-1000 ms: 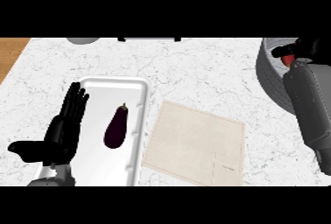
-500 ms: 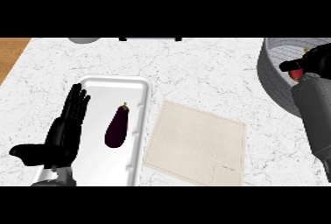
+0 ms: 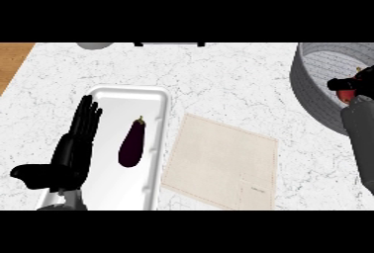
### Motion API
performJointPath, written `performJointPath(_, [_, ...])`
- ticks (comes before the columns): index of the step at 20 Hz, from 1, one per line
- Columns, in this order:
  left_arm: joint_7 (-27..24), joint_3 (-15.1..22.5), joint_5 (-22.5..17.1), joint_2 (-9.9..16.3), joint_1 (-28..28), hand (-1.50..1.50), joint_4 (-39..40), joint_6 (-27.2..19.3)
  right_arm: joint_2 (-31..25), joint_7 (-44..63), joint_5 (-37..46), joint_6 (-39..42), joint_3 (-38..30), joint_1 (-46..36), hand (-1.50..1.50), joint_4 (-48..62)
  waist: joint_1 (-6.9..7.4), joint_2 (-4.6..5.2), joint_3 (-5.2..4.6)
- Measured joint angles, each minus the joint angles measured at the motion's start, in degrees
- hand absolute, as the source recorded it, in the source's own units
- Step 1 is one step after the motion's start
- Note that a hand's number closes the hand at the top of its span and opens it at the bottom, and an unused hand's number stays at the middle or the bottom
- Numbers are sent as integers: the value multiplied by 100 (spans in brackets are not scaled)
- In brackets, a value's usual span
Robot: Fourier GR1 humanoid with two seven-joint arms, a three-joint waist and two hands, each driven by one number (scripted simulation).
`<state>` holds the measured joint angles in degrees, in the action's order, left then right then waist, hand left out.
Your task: Pick the pear from the placemat and place it in the basket
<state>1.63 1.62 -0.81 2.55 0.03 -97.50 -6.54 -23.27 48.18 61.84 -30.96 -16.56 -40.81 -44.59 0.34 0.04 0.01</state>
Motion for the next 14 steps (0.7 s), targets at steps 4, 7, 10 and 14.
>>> performJointPath(4, [-112, 7, 73, -29, 21, 0, 91, -24, -66, -184, -233, 45, -78, 108, -150, 129, 1, 2, 1])
performJointPath(7, [-42, -25, 60, -18, -68, 0, 93, -12, -60, -384, -362, -96, -95, 176, -150, 175, 0, -2, -5])
performJointPath(10, [-118, 1, 64, -44, -21, 0, 96, 15, -82, -594, -458, -334, -134, 142, -150, 250, 9, 3, -1])
performJointPath(14, [-32, -10, 71, -17, 43, 0, -47, 12, -125, -890, -539, -727, -168, 207, -150, 83, 8, 0, 1])
